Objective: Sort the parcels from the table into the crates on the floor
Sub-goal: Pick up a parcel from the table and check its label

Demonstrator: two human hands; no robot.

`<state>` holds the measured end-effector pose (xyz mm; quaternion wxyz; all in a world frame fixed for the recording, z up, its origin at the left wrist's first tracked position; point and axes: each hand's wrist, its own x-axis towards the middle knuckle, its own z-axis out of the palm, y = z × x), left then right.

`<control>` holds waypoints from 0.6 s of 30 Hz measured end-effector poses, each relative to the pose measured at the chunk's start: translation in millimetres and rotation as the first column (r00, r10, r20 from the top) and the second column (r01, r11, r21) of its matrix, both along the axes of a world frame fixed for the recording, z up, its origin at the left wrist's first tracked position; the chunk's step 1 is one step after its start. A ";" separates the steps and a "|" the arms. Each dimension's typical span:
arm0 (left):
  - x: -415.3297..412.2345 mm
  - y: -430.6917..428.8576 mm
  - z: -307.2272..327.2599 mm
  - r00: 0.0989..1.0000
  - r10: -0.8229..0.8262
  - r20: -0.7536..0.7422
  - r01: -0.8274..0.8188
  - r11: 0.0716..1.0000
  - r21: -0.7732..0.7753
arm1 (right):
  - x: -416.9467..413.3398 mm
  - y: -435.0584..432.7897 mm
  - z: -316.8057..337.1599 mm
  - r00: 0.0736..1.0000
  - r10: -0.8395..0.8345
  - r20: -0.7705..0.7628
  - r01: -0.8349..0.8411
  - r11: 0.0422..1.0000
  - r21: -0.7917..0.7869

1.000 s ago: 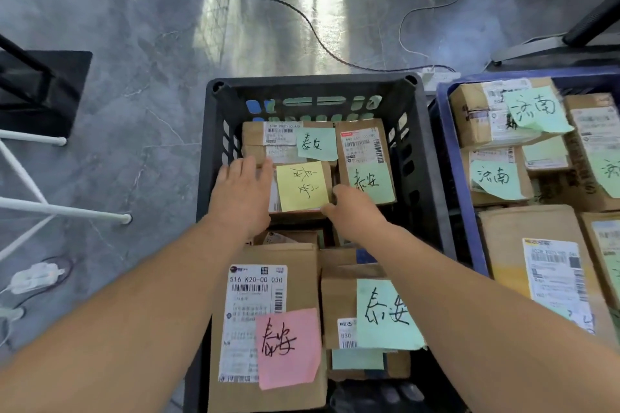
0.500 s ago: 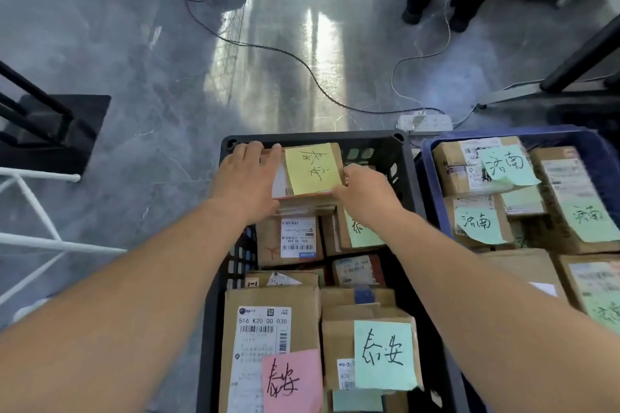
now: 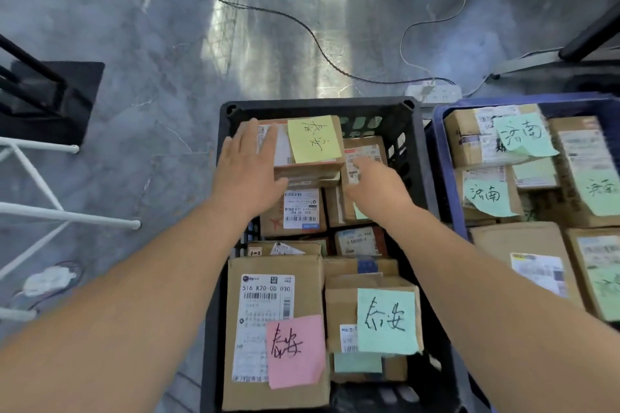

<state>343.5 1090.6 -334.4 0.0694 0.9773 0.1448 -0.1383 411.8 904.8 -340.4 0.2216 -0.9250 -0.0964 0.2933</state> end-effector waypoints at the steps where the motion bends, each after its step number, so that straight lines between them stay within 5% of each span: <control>1: -12.1 -11.0 4.5 0.999 0.037 0.020 -0.037 0.999 -0.037 | -6.5 -10.4 5.9 1.000 -0.025 0.011 0.025 1.000 -0.017; 4: -59.4 -53.7 19.2 0.981 0.173 0.086 -0.154 0.969 -0.194 | -37.8 -46.6 20.2 0.997 -0.070 0.018 0.071 0.995 -0.067; 8: -122.6 -113.0 32.1 0.956 0.283 -0.075 -0.291 0.882 -0.370 | -92.0 -88.8 32.1 0.989 -0.151 0.000 0.150 0.983 -0.102; 13: -160.8 -162.4 27.5 0.912 0.306 -0.275 -0.398 0.821 -0.409 | -149.2 -117.4 34.2 0.984 -0.171 -0.052 0.163 0.978 -0.128; 18: -161.7 -180.3 17.7 0.879 0.391 -0.272 -0.473 0.788 -0.394 | -168.5 -126.1 24.2 0.982 -0.155 -0.110 0.145 0.984 -0.101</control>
